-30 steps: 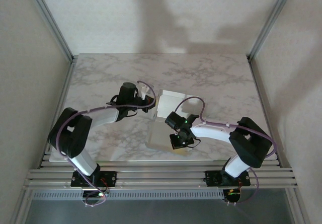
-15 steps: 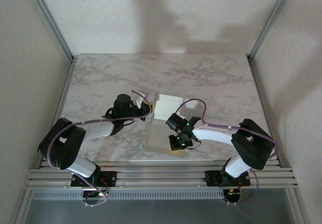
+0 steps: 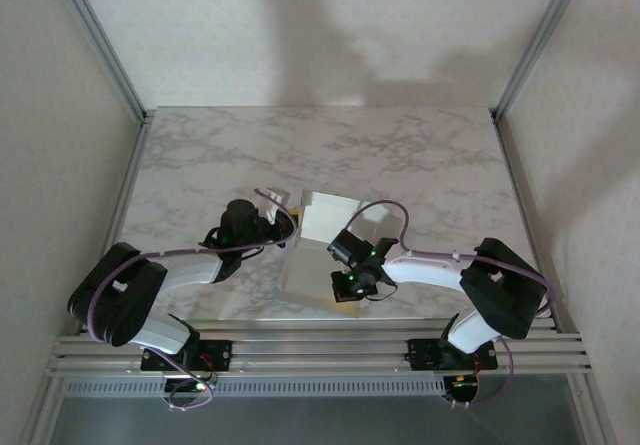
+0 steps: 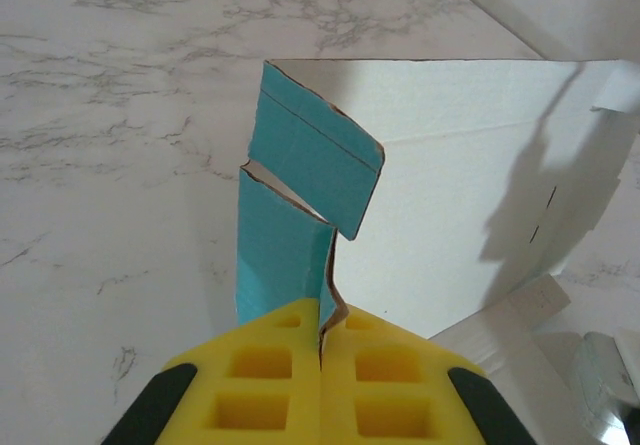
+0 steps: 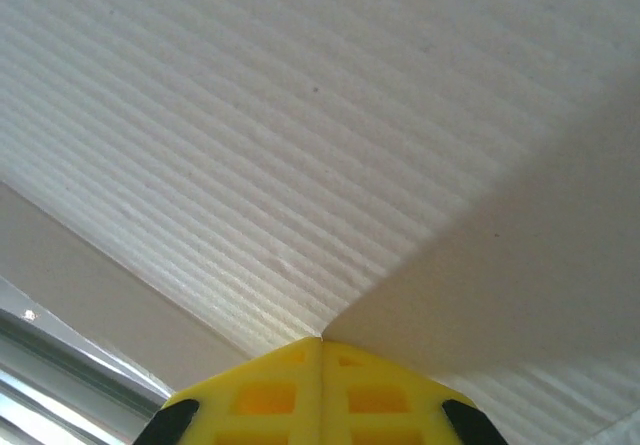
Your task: Fold the paper box
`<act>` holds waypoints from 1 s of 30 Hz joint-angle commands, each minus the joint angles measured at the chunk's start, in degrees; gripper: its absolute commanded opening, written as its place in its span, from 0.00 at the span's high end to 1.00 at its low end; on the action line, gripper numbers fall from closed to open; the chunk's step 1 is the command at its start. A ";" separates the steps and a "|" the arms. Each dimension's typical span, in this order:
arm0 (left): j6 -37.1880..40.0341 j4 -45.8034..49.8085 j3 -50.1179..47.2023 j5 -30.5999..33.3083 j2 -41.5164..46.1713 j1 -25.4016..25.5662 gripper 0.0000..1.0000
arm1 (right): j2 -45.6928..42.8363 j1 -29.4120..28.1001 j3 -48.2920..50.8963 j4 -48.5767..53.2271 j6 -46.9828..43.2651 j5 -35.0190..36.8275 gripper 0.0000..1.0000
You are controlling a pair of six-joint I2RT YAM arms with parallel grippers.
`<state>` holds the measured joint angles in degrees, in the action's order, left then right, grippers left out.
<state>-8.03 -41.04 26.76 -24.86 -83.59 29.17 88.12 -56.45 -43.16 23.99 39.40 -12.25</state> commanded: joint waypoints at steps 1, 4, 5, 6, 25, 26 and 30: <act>-2.14 0.23 -1.97 -2.49 0.02 1.59 0.95 | 0.51 -1.79 0.53 -2.68 -1.70 1.49 1.00; -2.16 -2.55 -3.18 -2.74 0.59 1.83 0.95 | -1.65 -1.90 1.18 -4.30 -2.10 2.67 1.00; -2.08 -3.52 -3.81 -2.67 0.99 1.93 0.94 | -1.84 -1.88 1.26 -4.68 -2.28 2.80 1.00; -1.86 -3.94 -4.27 -2.66 1.35 1.95 0.94 | -1.51 -1.86 1.12 -4.58 -2.34 2.85 1.00; -5.23 -7.04 -11.48 3.90 4.67 5.55 0.93 | 6.93 -3.41 -1.40 -2.47 8.27 13.95 1.00; -5.22 -6.89 -11.82 4.26 4.90 5.55 0.93 | 7.19 -3.56 -1.56 -2.22 8.43 14.19 1.00; -4.63 -5.05 -12.95 5.78 5.84 5.53 0.94 | 7.86 -3.66 -1.58 -2.23 8.45 14.18 1.00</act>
<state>-11.18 -51.22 16.03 -17.85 -78.32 33.30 91.20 -60.31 -46.37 23.83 46.13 -7.07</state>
